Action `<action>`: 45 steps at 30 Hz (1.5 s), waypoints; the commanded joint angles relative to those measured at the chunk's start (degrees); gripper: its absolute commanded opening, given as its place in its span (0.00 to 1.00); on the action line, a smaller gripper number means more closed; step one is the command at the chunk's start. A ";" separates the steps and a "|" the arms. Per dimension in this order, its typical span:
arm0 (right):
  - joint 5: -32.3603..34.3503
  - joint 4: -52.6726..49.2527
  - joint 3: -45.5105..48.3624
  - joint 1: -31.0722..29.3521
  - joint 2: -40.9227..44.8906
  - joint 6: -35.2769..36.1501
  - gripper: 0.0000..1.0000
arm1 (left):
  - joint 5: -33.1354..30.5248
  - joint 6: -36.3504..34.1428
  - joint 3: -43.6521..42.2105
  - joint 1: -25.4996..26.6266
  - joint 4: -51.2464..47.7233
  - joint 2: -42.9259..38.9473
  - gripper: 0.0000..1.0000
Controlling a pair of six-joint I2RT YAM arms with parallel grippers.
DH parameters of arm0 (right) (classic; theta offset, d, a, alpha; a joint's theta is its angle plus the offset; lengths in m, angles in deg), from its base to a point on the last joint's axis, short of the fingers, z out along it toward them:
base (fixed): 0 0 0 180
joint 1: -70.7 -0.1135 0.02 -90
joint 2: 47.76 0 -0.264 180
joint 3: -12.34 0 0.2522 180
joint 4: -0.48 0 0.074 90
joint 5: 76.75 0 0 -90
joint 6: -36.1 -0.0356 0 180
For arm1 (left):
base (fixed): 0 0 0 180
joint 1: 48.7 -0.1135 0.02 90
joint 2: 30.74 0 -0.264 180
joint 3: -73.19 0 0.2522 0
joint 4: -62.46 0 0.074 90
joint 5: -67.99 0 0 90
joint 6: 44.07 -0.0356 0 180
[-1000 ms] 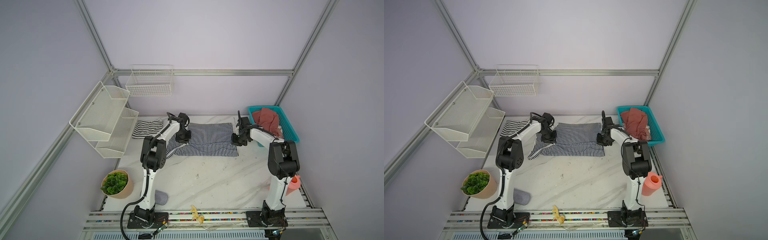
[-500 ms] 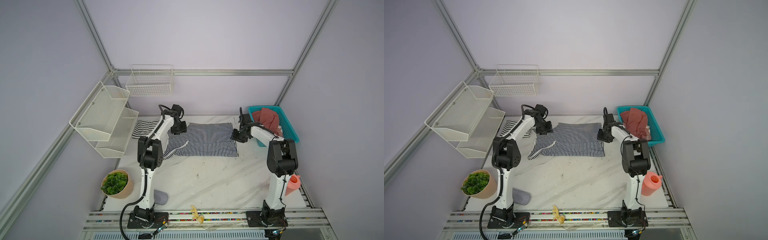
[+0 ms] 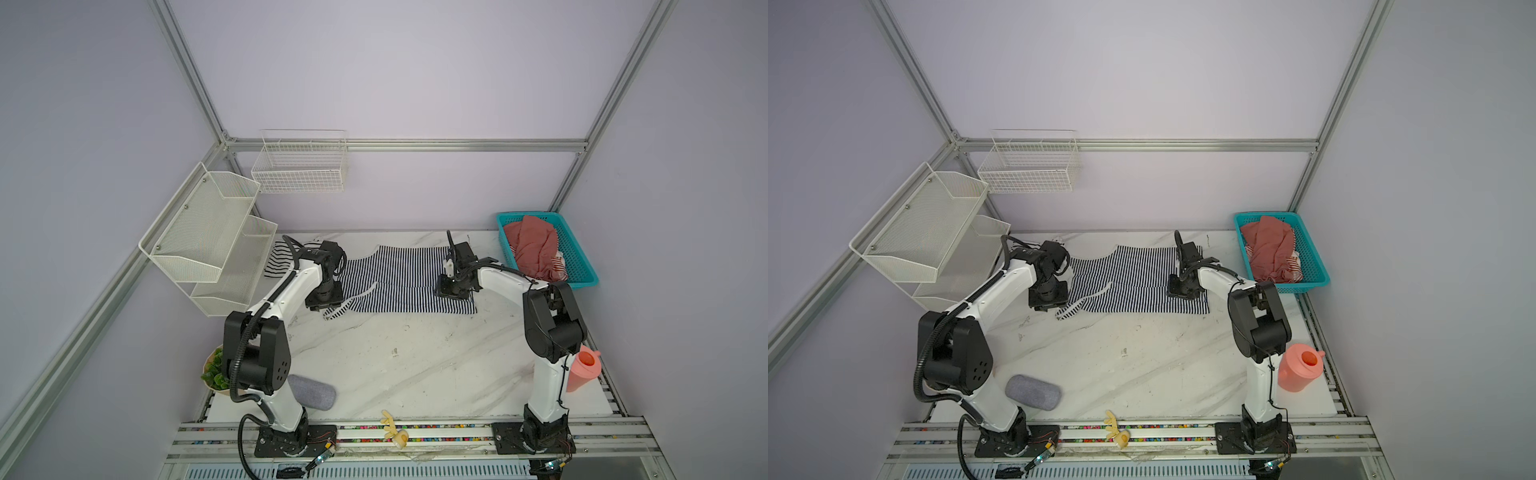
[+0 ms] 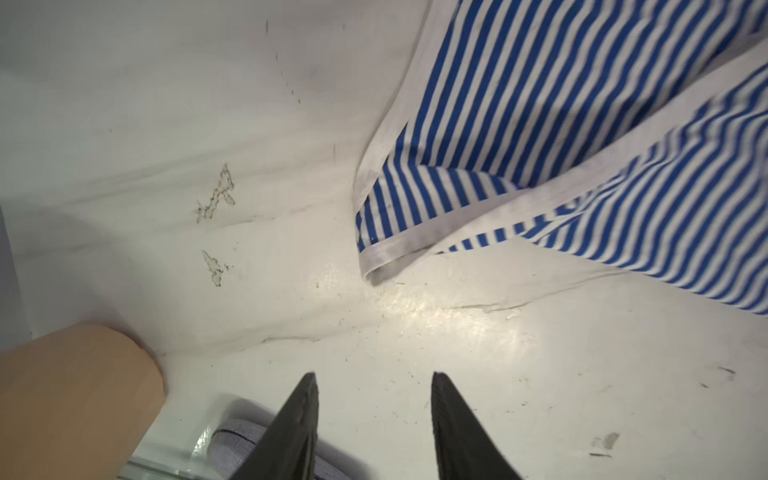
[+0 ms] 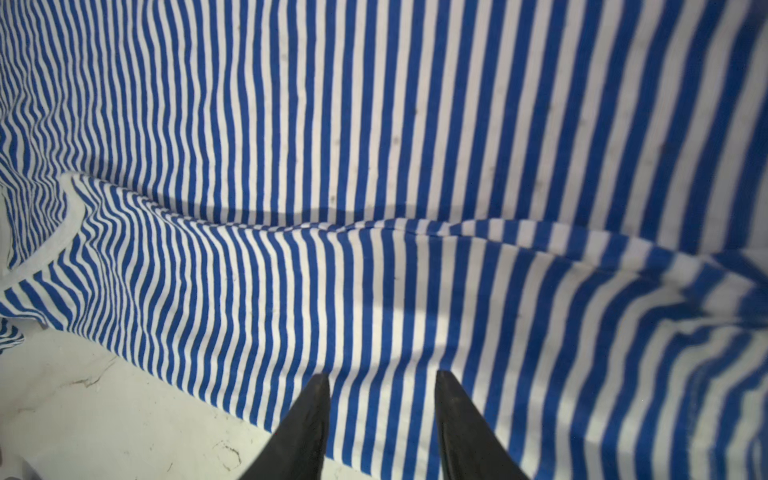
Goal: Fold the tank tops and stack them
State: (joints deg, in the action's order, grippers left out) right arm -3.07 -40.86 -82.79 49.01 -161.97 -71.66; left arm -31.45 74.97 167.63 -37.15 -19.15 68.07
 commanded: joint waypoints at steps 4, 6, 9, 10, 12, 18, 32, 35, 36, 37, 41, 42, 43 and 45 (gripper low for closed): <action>-0.42 1.49 -0.31 0.14 -2.68 -0.34 0.45 | 0.29 3.05 -5.40 -2.48 4.21 1.47 0.45; -0.27 1.13 -0.58 0.12 -2.96 -0.02 0.45 | 0.77 3.35 -5.95 -3.13 5.17 2.83 0.45; -0.30 1.20 -0.45 0.15 -2.99 0.12 0.45 | 0.73 3.93 -6.53 -4.26 7.24 4.19 0.44; -0.30 1.29 -0.30 0.13 -3.04 0.04 0.45 | 1.13 4.12 -6.38 -4.77 7.86 4.62 0.44; -0.30 1.29 -0.16 0.19 -3.04 0.02 0.45 | 2.46 4.27 -5.92 -5.49 9.08 5.10 0.44; -0.38 1.97 0.86 0.08 -2.85 -0.23 0.45 | 4.66 4.02 -4.40 -5.83 10.60 7.48 0.44; 0.57 2.17 1.92 0.21 -4.30 -0.15 0.45 | 4.44 3.75 -3.63 -6.36 12.48 11.19 0.19; 1.15 2.14 3.19 0.22 -4.07 0.05 0.45 | 3.65 3.69 -2.74 -6.71 12.19 10.55 0.09; 1.35 2.09 3.68 0.19 -3.93 0.14 0.45 | 3.71 3.73 -2.41 -6.78 11.98 10.35 0.05; 1.46 2.08 4.09 0.22 -3.91 0.23 0.45 | 3.81 3.66 -1.97 -6.91 11.72 10.12 0.00; 2.45 1.56 5.50 0.25 -3.68 0.43 0.45 | 4.17 3.66 -1.28 -6.95 11.19 8.08 0.00; 2.81 1.13 5.84 0.22 -3.50 0.44 0.44 | 4.08 3.53 -1.31 -6.87 11.04 7.19 0.00; 3.49 0.74 6.24 0.25 -3.34 0.36 0.44 | 3.91 3.47 -1.21 -7.05 10.61 6.54 0.00; 4.69 0.07 7.18 0.20 -3.04 0.53 0.44 | 4.21 3.08 -0.57 -7.40 9.36 5.31 0.00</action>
State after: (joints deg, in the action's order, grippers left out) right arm -2.37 -35.09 -79.22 49.16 -163.24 -71.42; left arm -26.77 78.27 163.07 -43.83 -7.94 77.66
